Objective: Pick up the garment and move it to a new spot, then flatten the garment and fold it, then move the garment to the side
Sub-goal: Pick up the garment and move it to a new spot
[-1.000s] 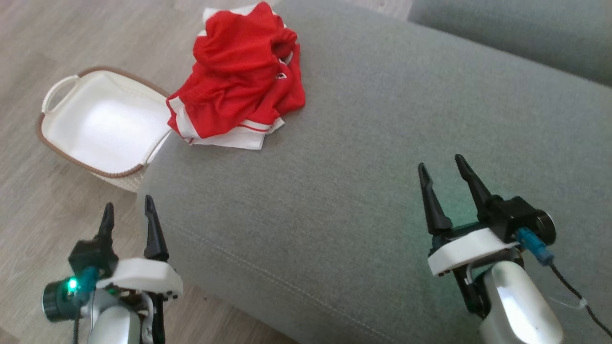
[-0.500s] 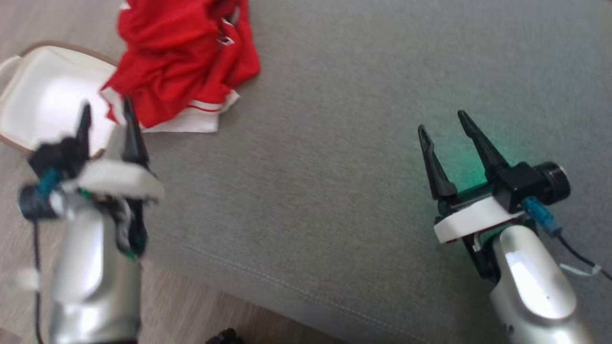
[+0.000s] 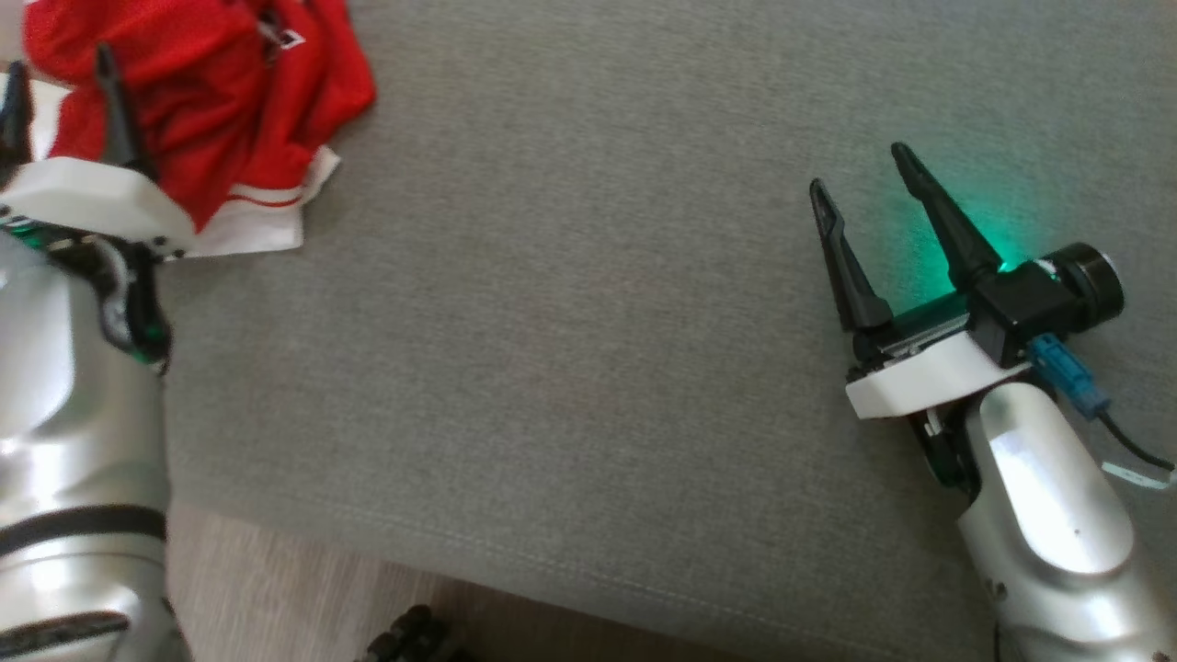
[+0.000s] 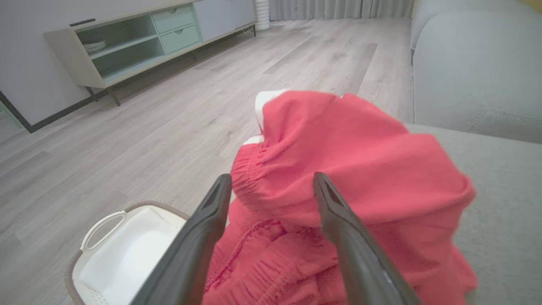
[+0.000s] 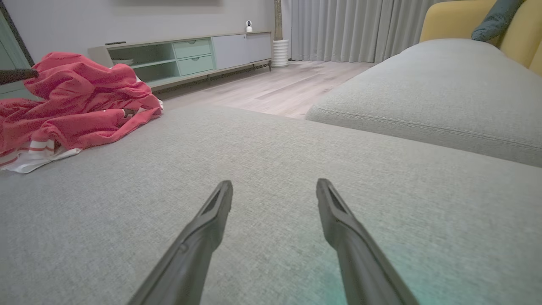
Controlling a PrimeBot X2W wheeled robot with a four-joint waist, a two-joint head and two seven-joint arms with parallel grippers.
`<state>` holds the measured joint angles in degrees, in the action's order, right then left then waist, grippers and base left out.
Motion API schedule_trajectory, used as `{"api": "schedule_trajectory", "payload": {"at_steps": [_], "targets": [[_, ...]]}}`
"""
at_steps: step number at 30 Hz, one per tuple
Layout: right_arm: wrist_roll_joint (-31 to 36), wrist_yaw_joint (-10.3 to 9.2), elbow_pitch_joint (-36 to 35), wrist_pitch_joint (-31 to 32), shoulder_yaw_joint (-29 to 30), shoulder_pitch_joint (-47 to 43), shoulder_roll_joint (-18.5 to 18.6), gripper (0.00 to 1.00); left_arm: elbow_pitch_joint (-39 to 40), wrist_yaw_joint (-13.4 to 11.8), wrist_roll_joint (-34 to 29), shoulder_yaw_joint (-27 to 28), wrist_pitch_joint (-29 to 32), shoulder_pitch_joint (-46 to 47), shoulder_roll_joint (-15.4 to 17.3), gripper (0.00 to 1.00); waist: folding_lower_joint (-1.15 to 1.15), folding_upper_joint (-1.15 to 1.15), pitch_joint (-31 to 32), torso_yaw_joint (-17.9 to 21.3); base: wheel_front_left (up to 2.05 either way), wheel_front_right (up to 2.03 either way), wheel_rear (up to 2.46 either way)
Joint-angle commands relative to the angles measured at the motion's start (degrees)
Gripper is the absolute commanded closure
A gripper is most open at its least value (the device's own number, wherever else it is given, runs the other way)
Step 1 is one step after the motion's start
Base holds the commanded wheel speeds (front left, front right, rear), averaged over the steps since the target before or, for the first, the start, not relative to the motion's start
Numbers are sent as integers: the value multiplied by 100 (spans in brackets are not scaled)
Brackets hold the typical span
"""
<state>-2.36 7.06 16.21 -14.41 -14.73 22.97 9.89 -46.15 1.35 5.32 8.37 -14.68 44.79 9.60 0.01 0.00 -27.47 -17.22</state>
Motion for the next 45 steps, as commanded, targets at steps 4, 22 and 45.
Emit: {"api": "schedule_trajectory", "payload": {"at_steps": [4, 22, 45], "targets": [[-65, 43, -207, -59, -129, 59, -38, 0, -449, -155, 12, 287, -32, 380, 513, 0, -1, 0, -103, 227, 0, 0, 0], [-294, 43, -86, -59, -58, -134, -487, 0, 353, 334, -329, -283, -32, 724, 572, 100, -1, 0, 839, 776, 0, 0, 0], [-795, 43, -226, -59, 107, -489, -700, 0, 1843, 389, 1539, -3072, -32, 518, -669, 100, -1, 0, 1655, 3081, 0, 0, 0]]}}
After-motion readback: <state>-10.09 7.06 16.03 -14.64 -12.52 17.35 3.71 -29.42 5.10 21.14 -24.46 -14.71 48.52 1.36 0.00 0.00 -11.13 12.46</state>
